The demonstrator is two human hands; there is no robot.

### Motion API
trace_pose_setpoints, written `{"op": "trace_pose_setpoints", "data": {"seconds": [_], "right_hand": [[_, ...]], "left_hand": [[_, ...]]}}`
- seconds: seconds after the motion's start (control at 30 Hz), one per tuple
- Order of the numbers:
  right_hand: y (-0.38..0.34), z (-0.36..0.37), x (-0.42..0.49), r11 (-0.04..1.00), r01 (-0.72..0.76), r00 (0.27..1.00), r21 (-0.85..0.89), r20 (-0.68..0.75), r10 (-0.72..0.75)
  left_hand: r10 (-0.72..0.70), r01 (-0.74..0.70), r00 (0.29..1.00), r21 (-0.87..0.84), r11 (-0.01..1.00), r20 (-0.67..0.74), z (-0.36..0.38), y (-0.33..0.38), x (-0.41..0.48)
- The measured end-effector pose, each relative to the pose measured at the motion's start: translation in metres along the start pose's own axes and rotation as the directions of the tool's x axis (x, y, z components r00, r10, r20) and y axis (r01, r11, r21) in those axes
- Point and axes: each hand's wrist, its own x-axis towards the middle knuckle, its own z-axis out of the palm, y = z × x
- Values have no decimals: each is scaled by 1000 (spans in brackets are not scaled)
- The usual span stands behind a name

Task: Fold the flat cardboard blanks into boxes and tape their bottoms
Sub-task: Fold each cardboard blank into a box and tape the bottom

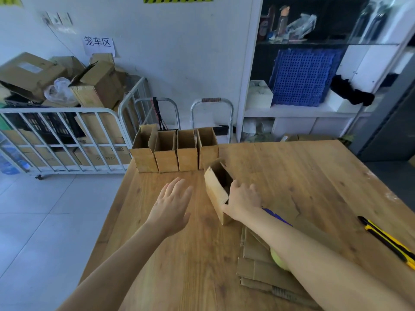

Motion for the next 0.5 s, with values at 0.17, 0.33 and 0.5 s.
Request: {"op": "trace_pose_setpoints", "data": {"seconds": [0.17, 0.33, 0.5], "right_hand": [[18, 2, 39, 989, -143, 989, -31, 32, 144], [28, -1, 73, 985, -165, 985, -53, 43, 168], [43, -5, 118, 982, -183, 983, -50, -14, 183]], "left_hand": [[22, -22, 1000, 14, 1000, -3, -7, 9, 38], [38, -38, 999, 12, 999, 10, -5, 17, 71], [42, -42, 999, 26, 999, 23, -3, 14, 104]]}}
